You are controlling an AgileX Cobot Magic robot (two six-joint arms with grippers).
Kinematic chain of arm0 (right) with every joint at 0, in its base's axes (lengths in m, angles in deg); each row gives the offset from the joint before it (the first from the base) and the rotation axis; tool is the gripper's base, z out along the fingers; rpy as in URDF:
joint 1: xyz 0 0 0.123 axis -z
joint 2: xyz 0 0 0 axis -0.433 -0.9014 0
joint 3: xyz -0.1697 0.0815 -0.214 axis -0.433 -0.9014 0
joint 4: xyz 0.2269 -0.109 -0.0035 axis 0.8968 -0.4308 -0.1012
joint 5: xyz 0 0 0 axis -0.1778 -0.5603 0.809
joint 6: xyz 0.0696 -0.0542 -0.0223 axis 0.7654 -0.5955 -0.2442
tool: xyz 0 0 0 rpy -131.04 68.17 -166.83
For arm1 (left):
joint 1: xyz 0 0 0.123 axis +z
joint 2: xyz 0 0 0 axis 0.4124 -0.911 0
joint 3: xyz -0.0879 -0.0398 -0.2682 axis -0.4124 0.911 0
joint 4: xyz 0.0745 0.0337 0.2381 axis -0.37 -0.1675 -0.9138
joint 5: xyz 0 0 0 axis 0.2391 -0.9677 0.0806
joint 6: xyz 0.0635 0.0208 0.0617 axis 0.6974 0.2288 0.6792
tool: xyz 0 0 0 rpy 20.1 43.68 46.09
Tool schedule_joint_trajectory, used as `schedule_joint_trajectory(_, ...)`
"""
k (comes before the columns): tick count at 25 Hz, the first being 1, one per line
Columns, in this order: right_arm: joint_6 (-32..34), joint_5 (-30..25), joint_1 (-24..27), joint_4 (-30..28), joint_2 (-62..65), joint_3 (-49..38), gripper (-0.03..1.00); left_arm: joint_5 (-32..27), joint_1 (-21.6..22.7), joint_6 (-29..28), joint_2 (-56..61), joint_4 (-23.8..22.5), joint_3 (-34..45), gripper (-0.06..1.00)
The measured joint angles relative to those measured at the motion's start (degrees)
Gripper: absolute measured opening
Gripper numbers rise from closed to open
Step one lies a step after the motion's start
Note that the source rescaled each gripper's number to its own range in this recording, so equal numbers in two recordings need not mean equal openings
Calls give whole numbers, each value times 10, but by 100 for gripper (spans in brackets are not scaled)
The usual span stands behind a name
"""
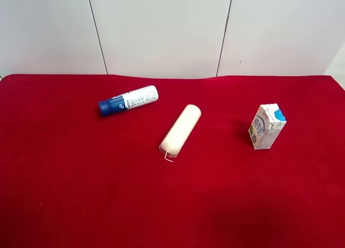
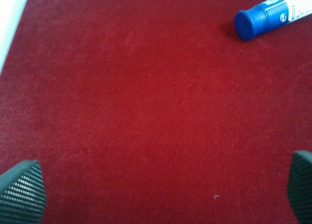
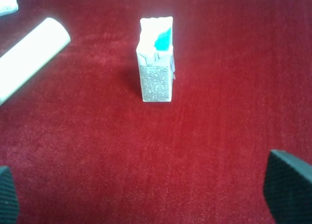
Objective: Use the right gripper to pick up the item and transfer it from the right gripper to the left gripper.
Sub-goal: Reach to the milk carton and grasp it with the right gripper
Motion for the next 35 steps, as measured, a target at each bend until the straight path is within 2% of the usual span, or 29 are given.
schedule_joint_trajectory(35, 0, 0, 0, 0, 0, 0, 100, 0, 0, 0, 0, 0, 0, 100)
